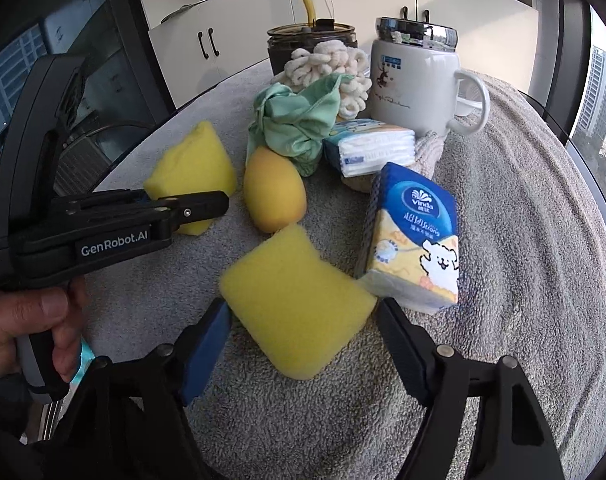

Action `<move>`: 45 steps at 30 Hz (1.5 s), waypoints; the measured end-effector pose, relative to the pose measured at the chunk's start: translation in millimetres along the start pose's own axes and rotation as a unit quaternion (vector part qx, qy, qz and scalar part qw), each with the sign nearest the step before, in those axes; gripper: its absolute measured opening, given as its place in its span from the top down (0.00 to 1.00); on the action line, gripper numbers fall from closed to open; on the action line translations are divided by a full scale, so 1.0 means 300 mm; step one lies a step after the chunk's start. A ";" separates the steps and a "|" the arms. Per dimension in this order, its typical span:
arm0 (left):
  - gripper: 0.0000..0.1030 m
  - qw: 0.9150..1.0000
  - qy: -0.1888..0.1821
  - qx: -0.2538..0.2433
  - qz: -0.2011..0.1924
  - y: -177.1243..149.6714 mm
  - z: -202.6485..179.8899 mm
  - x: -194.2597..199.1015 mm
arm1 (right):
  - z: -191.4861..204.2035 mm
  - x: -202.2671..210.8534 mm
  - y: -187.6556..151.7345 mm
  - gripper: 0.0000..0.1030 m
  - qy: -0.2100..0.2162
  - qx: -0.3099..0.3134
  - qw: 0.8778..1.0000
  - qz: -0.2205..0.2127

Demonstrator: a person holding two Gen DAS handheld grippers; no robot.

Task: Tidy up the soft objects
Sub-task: 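Grasp the long yellow sponge with the left tool while the right tool grasps the square yellow sponge, then lift both sponges and carry them over the white tray with both tools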

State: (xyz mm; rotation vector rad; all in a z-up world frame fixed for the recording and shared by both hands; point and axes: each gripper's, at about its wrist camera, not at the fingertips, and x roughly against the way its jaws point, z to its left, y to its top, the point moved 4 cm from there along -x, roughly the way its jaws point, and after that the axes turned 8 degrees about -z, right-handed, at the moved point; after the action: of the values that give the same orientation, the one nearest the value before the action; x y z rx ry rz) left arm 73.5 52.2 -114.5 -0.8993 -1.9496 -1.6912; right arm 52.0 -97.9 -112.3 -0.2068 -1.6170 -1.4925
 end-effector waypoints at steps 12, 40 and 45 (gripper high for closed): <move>0.77 1.000 -0.010 0.001 -0.005 -0.004 0.003 0.007 | 0.050 -0.043 0.036 0.67 0.036 0.012 0.999 -0.028; 0.78 1.000 -0.008 -0.002 -0.010 -0.009 -0.005 0.021 | 0.000 -0.001 0.046 0.72 0.082 -0.056 0.994 -0.046; 0.79 1.000 -0.011 -0.007 -0.013 -0.014 -0.022 0.041 | -0.011 0.066 0.042 0.73 0.076 -0.040 0.995 -0.055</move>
State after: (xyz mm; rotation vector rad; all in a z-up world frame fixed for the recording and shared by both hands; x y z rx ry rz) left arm 61.1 48.1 -108.0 -0.9066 -1.9738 -1.7192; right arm 50.3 -106.0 -90.2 -0.0474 -1.4683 -1.6194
